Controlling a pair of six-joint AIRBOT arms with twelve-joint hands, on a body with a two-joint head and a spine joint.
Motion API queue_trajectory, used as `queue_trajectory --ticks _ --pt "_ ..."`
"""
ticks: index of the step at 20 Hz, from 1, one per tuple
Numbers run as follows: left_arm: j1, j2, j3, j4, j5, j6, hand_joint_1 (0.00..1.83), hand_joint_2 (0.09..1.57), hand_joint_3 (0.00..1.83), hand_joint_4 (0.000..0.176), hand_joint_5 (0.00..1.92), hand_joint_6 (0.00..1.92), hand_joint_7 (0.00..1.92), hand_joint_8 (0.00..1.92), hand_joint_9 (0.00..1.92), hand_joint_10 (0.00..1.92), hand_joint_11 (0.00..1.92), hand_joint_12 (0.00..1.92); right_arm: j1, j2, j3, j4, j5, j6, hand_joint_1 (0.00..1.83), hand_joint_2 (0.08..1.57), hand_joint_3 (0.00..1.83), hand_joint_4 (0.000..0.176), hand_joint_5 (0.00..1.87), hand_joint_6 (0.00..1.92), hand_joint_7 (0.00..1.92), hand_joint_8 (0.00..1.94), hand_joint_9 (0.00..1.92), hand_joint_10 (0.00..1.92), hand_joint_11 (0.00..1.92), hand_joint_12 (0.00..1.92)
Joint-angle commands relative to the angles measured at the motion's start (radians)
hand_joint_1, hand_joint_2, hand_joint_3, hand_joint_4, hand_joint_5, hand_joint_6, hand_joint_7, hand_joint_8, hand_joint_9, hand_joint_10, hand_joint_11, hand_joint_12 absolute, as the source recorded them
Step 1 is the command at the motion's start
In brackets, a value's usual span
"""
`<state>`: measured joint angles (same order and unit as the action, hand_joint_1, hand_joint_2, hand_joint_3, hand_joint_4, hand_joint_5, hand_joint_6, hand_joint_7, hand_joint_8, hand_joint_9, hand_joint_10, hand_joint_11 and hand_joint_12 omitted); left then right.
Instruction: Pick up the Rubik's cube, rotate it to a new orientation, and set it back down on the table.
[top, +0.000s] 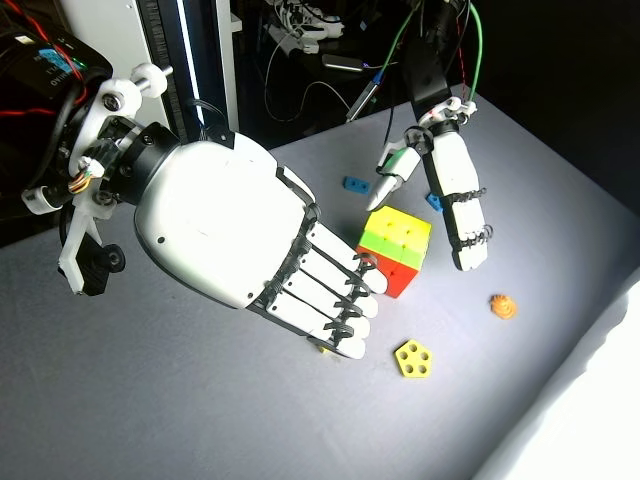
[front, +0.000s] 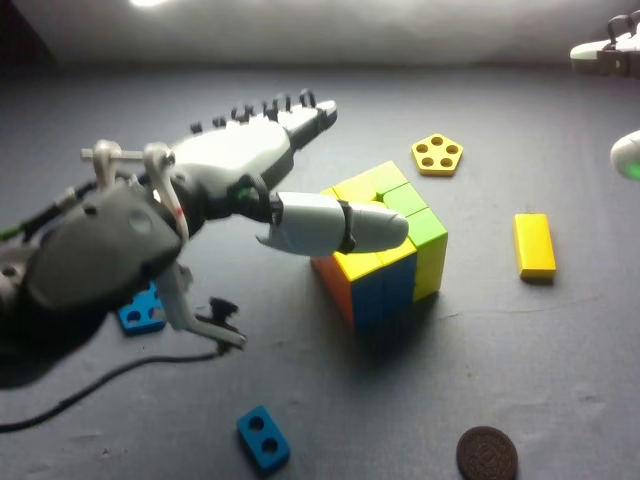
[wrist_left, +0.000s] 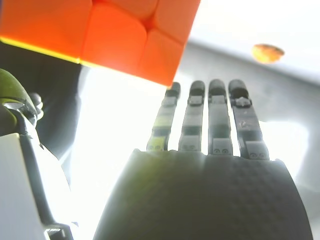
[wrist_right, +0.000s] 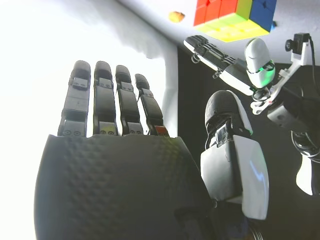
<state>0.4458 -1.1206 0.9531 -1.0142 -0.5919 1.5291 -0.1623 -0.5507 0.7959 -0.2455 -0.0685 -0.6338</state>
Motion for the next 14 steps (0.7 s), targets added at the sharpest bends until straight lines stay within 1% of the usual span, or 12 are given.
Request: queue_trajectory --ticks 1,3,5,6,7,8,9,10,11,12,13,14 --pt "-0.029 0.016 -0.002 0.031 -0.02 0.036 0.31 0.82 0.0 0.045 0.0 0.0 0.0 0.0 0.0 0.0 0.0 0.0 0.007 0.008 -0.003 0.001 0.1 -0.002 0.01 1.26 0.0 0.0 0.0 0.0 0.05 0.0 0.07 0.0 0.0 0.02" --pt "-0.088 0.045 -0.003 0.011 0.045 0.131 0.31 0.84 0.0 0.037 0.0 0.0 0.0 0.0 0.0 0.0 0.0 0.0 0.003 0.008 -0.003 0.001 0.101 -0.002 0.01 1.25 0.0 0.0 0.0 0.0 0.04 0.0 0.07 0.0 0.0 0.1" --pt "-0.14 0.066 -0.008 -0.018 0.093 0.225 0.3 0.85 0.0 0.036 0.0 0.0 0.0 0.0 0.0 0.0 0.04 0.02 0.0 0.008 -0.004 0.001 0.101 -0.002 0.01 1.26 0.0 0.0 0.0 0.0 0.03 0.0 0.07 0.01 0.0 0.09" --pt "-0.178 0.077 -0.009 -0.041 0.141 0.297 0.29 0.86 0.0 0.031 0.0 0.0 0.0 0.0 0.0 0.0 0.06 0.03 -0.002 0.008 -0.005 0.001 0.101 -0.002 0.0 1.26 0.0 0.0 0.0 0.0 0.05 0.01 0.09 0.01 0.0 0.15" --pt "-0.253 0.097 -0.008 -0.104 0.27 0.456 0.3 0.89 0.01 0.028 0.0 0.0 0.03 0.01 0.03 0.01 0.08 0.04 -0.005 0.009 -0.007 0.001 0.101 -0.002 0.01 1.26 0.0 0.0 0.02 0.01 0.09 0.01 0.11 0.02 0.0 0.23" --pt "-0.272 0.104 -0.007 -0.138 0.301 0.508 0.3 0.89 0.01 0.028 0.0 0.0 0.03 0.01 0.03 0.01 0.08 0.04 -0.006 0.009 -0.007 0.001 0.101 -0.002 0.01 1.26 0.0 0.0 0.02 0.01 0.09 0.01 0.11 0.02 0.0 0.23" --pt "-0.3 0.113 -0.009 -0.204 0.342 0.602 0.23 1.05 0.0 0.018 0.19 0.01 0.27 0.04 0.29 0.0 0.01 0.67 -0.008 0.009 -0.007 0.001 0.101 -0.002 0.0 1.27 0.0 0.0 0.14 0.05 0.28 0.05 0.25 0.1 0.0 0.74" --pt "-0.324 0.128 -0.02 -0.262 0.367 0.687 0.23 1.05 0.0 0.018 0.19 0.01 0.27 0.04 0.29 0.0 0.01 0.67 -0.01 0.009 -0.007 0.001 0.101 -0.002 0.0 1.27 0.0 0.0 0.14 0.05 0.28 0.05 0.25 0.1 0.0 0.74" --pt "-0.338 0.14 -0.029 -0.28 0.383 0.718 0.22 1.17 0.0 0.0 0.47 0.06 0.57 0.08 0.57 0.11 0.06 1.15 -0.011 0.009 -0.007 0.001 0.101 -0.002 0.02 1.27 0.0 0.0 0.37 0.15 0.54 0.15 0.48 0.26 0.0 1.28" --pt "-0.348 0.15 -0.039 -0.283 0.396 0.732 0.21 1.26 0.0 0.0 0.69 0.05 0.73 0.3 0.56 0.71 0.16 1.43 -0.012 0.009 -0.007 0.001 0.101 -0.002 0.04 1.28 0.0 0.0 0.4 0.55 0.61 0.59 0.4 1.1 0.0 1.72" --pt "-0.354 0.159 -0.048 -0.283 0.414 0.739 0.2 1.3 0.0 0.0 0.84 0.11 0.66 0.88 0.52 1.19 0.26 1.58 -0.012 0.009 -0.007 0.001 0.101 -0.002 0.1 1.28 0.0 0.0 0.5 0.93 0.68 1.04 0.49 1.43 0.15 1.88" --pt "-0.358 0.164 -0.053 -0.283 0.446 0.74 0.17 1.33 0.0 0.0 0.9 0.28 0.7 1.11 0.58 1.35 0.32 1.66 -0.012 0.009 -0.007 0.001 0.101 -0.002 0.03 1.28 0.0 0.0 0.62 1.12 0.76 1.25 0.59 1.56 0.36 1.92"
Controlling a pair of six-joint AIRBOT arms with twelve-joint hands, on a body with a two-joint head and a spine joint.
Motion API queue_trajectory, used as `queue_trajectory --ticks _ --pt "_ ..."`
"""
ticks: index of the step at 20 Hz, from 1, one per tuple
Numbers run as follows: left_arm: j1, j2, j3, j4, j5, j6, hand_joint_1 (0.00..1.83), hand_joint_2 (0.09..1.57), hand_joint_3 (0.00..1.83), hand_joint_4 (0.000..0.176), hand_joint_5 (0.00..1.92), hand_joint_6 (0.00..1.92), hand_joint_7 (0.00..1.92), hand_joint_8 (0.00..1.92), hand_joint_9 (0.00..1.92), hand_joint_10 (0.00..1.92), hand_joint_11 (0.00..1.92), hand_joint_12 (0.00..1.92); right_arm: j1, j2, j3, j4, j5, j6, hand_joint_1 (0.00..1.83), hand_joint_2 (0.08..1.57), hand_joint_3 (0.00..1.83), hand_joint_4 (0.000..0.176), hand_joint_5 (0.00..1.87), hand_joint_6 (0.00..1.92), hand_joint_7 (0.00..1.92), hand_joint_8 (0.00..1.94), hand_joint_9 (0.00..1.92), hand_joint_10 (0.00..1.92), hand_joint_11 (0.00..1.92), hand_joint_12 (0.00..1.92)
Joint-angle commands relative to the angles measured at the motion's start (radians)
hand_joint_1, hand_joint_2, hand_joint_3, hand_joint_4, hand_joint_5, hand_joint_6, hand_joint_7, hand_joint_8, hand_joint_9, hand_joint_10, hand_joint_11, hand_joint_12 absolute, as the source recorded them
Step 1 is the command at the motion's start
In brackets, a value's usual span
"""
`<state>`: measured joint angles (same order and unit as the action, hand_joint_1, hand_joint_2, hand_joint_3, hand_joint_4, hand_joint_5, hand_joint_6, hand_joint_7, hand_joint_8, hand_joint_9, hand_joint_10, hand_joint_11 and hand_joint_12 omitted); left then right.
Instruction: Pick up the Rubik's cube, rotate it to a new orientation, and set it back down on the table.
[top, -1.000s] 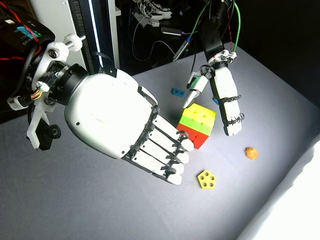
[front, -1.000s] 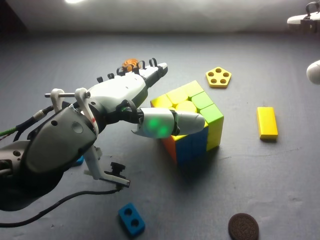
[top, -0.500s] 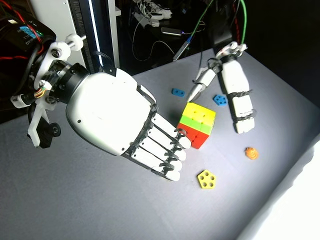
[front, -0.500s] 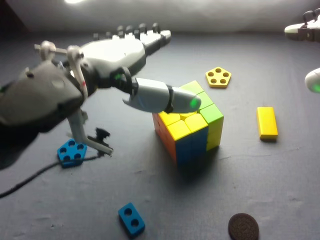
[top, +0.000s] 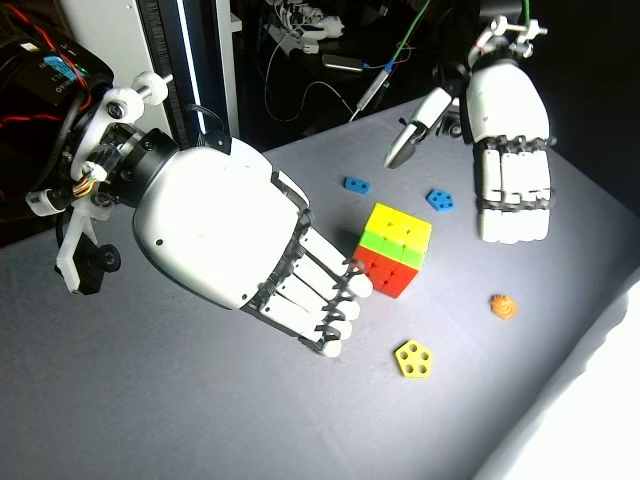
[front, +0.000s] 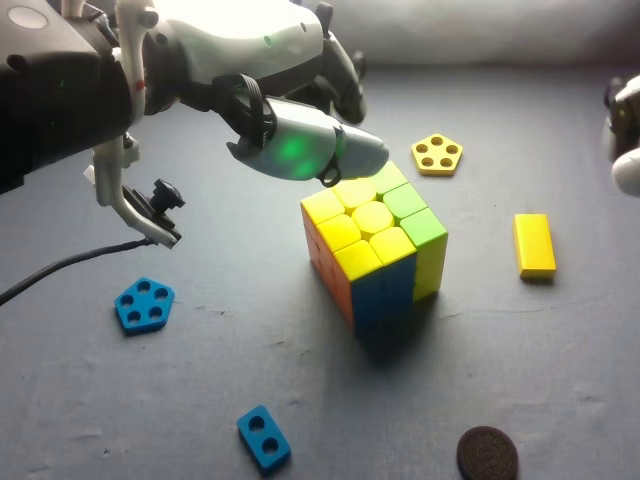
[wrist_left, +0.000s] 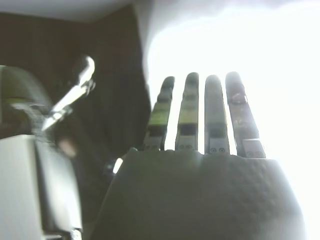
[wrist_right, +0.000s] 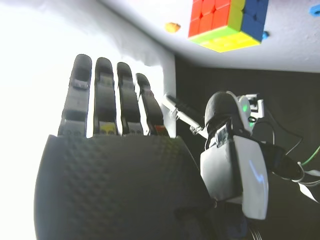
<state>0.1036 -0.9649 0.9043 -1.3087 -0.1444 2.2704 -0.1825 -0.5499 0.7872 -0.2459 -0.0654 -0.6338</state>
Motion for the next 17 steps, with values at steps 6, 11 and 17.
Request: queue_trajectory --ticks 6,11,17 --pt "-0.041 0.011 -0.027 0.021 0.069 0.001 0.18 1.35 0.0 0.0 0.68 1.31 0.77 1.55 0.7 1.76 0.48 1.92 0.007 0.008 0.002 0.002 0.098 -0.002 0.05 1.31 0.0 0.0 0.74 1.39 0.9 1.46 0.74 1.74 0.61 1.92" --pt "-0.07 0.018 -0.039 0.029 0.077 0.0 0.14 1.36 0.0 0.0 0.68 1.39 0.8 1.58 0.7 1.8 0.49 1.92 0.006 0.009 0.002 0.002 0.098 -0.002 0.04 1.31 0.0 0.0 0.77 1.33 0.91 1.41 0.77 1.72 0.63 1.92" --pt "-0.092 0.031 -0.042 0.046 0.067 -0.001 0.16 1.35 0.0 0.0 0.67 1.38 0.82 1.54 0.71 1.76 0.45 1.92 0.005 0.009 0.002 0.002 0.098 -0.002 0.04 1.32 0.0 0.0 0.73 1.38 0.88 1.45 0.73 1.75 0.6 1.92"
